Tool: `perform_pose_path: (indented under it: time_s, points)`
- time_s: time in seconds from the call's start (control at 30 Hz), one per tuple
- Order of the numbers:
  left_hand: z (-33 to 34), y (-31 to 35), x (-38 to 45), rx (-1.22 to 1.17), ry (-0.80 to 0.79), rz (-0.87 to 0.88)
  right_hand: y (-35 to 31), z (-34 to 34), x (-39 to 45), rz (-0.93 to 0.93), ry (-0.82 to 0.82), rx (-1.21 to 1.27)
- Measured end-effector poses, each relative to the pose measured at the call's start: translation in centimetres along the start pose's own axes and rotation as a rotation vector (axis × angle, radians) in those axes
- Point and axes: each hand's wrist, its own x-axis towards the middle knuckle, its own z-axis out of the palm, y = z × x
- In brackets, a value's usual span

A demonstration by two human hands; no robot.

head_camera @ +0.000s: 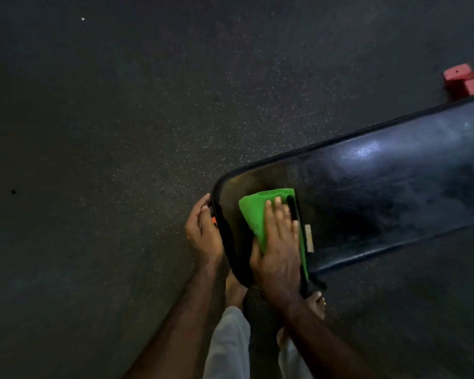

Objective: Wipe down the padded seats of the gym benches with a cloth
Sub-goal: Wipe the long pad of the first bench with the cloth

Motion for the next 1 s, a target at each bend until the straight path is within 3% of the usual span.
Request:
perform_pose_path:
  time_s: [0.1, 0.17, 0.3, 0.33, 0.47, 0.5, 0.6, 0.63, 0.77, 0.83, 0.93, 1.0]
  points:
    - [-0.3, 0.9, 0.1, -0.048, -0.011, 0.006, -0.9, 1.0, 0.0, -0.397, -0.155, -0.138]
    - [-0.6, 1.0, 0.5, -0.060, -0.043, -0.001, 0.1, -0.2, 2.0, -0.506, -0.187, -0.140]
    - [-0.6, 1.0, 0.7, -0.046, -0.116, 0.014, -2.4, 0.1, 4.4, -0.114, 0.000, 0.008]
    - [-0.6, 1.0, 0.8, -0.050, -0.109, 0.008, -3.5, 0.7, 4.4, -0.130, -0.017, -0.018]
    - [-1.1, 1.2, 1.1, -0.103, -0.075, -0.055, -2.7, 0.1, 6.7, -0.580, -0.168, -0.181]
    - [-1.2, 1.0, 1.1, -0.089, -0.091, -0.056, -2.3, -0.5, 8.0, -0.578, -0.122, -0.185]
    - [-1.4, 0.6, 0.9, -0.040, -0.130, -0.091, -3.6, -0.9, 10.7, -0.218, 0.094, -0.104]
    - [-1.6, 0.5, 0.8, -0.030, -0.134, -0.095, -4.7, -0.4, 11.0, -0.187, 0.112, -0.087]
    - [-2.1, 0.7, 0.7, -0.081, -0.069, -0.097, -4.5, -0.4, 12.0, -0.671, -0.192, -0.209]
    - [-2.4, 0.5, 1.0, -0.065, -0.072, -0.087, -3.6, -1.7, 14.0, -0.613, -0.188, -0.228]
    - [-3.0, 0.1, 1.2, -0.048, -0.086, -0.077, -4.6, -1.9, 14.7, -0.281, -0.004, -0.209]
    - [-3.2, -0.2, 1.6, -0.059, -0.064, -0.090, -5.4, -0.7, 12.6, -0.361, -0.005, -0.202]
